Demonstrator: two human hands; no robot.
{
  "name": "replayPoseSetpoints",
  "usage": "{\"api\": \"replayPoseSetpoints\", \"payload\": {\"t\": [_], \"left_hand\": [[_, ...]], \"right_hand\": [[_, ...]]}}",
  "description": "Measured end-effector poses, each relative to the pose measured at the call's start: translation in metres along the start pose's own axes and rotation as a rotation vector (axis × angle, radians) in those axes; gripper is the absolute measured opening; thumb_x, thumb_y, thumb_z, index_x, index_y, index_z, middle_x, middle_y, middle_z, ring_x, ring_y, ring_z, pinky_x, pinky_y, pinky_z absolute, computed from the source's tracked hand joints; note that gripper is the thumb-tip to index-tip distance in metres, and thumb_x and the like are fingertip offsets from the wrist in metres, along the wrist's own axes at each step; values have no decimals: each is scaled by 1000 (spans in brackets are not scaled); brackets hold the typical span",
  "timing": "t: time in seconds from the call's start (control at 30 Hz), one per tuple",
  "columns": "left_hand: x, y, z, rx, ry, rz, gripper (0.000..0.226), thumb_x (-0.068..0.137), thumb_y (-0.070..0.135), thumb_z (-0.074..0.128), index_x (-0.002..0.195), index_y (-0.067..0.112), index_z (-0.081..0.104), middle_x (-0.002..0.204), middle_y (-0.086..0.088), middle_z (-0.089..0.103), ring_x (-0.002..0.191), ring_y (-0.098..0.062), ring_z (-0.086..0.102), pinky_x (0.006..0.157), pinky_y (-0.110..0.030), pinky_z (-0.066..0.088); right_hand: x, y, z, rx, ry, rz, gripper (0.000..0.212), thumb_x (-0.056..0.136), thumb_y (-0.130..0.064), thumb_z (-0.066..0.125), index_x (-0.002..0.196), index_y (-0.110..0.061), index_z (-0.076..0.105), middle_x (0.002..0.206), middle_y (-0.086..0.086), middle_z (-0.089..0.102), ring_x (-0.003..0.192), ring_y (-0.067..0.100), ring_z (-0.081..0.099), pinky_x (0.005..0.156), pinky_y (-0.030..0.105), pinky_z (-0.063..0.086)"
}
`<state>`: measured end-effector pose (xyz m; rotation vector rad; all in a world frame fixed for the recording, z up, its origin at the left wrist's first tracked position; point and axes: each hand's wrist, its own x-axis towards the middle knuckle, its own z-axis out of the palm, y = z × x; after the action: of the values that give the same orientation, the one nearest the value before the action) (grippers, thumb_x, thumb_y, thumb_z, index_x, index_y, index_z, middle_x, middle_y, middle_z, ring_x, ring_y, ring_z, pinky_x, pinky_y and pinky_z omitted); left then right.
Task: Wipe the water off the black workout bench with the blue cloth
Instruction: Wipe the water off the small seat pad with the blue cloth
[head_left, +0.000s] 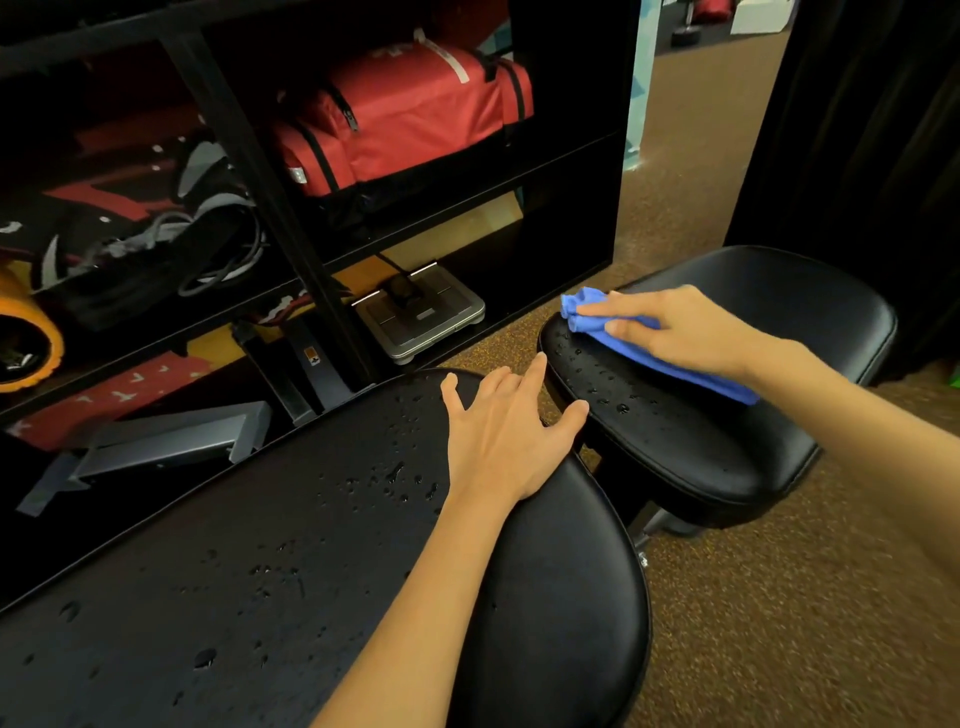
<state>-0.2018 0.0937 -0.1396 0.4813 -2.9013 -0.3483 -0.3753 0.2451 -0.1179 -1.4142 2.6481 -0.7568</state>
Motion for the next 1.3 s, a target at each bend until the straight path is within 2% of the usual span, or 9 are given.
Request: {"api": "replayPoseSetpoints", "payload": {"t": [0.07, 0.13, 0.17, 0.27, 0.5, 0.6, 0.83, 1.13, 1.3], "left_hand": [[1, 0, 0, -4, 4, 2, 68, 90, 66, 28, 148, 30, 26, 138, 6, 50, 139, -9, 27, 113, -55, -4], [0, 0, 0, -12, 7, 3, 68, 90, 66, 29, 148, 30, 27, 137, 6, 51, 139, -8, 27, 113, -55, -3], [0, 1, 0, -15, 9, 5, 68, 90, 66, 29, 148, 30, 27, 137, 6, 51, 139, -8, 27, 113, -56, -4], [-1, 1, 0, -21, 13, 4, 68, 90, 65, 29, 148, 29, 27, 135, 7, 52, 139, -8, 27, 113, -56, -4], [0, 0, 0, -23, 7, -3, 68, 90, 65, 29, 148, 30, 26, 136, 6, 51, 140, -8, 25, 112, -56, -5], [0, 1, 0, -27, 5, -3, 68, 90, 66, 29, 148, 30, 26, 138, 6, 50, 140, -8, 25, 112, -55, -5], [1, 0, 0, -32, 8, 7, 68, 90, 65, 30, 148, 30, 26, 139, 6, 50, 140, -9, 26, 112, -56, -5], [1, -2, 1, -34, 5, 2, 68, 90, 65, 29, 148, 29, 27, 136, 7, 51, 139, -9, 26, 112, -57, -4], [0, -1, 0, -29, 1, 2, 68, 90, 65, 30, 148, 29, 27, 135, 6, 51, 139, -8, 27, 113, -56, -3]], "right_hand": [[-15, 17, -8, 2, 9, 15, 36, 96, -33, 49, 130, -46, 50, 143, -2, 46, 58, -5, 59, 66, 10, 44], [-19, 37, -14, -21, 38, 59, 34, 95, -38, 49, 124, -56, 48, 138, -2, 53, 94, 17, 67, 87, 31, 50], [-16, 46, -17, -45, 59, 98, 33, 96, -37, 49, 124, -55, 48, 135, 2, 56, 105, 28, 63, 93, 39, 48], [11, 60, -19, -115, 111, 213, 34, 98, -27, 46, 131, -31, 54, 137, 6, 53, 122, 32, 52, 101, 36, 38], [57, 25, 17, -164, 46, 256, 37, 100, -33, 38, 135, -26, 51, 137, 11, 53, 132, 33, 40, 101, 46, 37], [46, 7, 22, -135, 50, 132, 35, 100, -33, 40, 133, -33, 50, 136, 8, 54, 128, 28, 47, 101, 43, 39], [-12, 20, -8, -14, -31, -21, 41, 94, -36, 51, 135, -41, 47, 146, -7, 41, 137, 7, 32, 112, 27, 26], [38, 57, -3, -146, 119, 301, 37, 99, -30, 42, 136, -28, 48, 145, 5, 45, 136, 30, 36, 105, 41, 32], [34, 27, 11, -160, 74, 232, 38, 100, -29, 40, 138, -31, 46, 145, 9, 44, 130, 36, 43, 100, 47, 38]]}}
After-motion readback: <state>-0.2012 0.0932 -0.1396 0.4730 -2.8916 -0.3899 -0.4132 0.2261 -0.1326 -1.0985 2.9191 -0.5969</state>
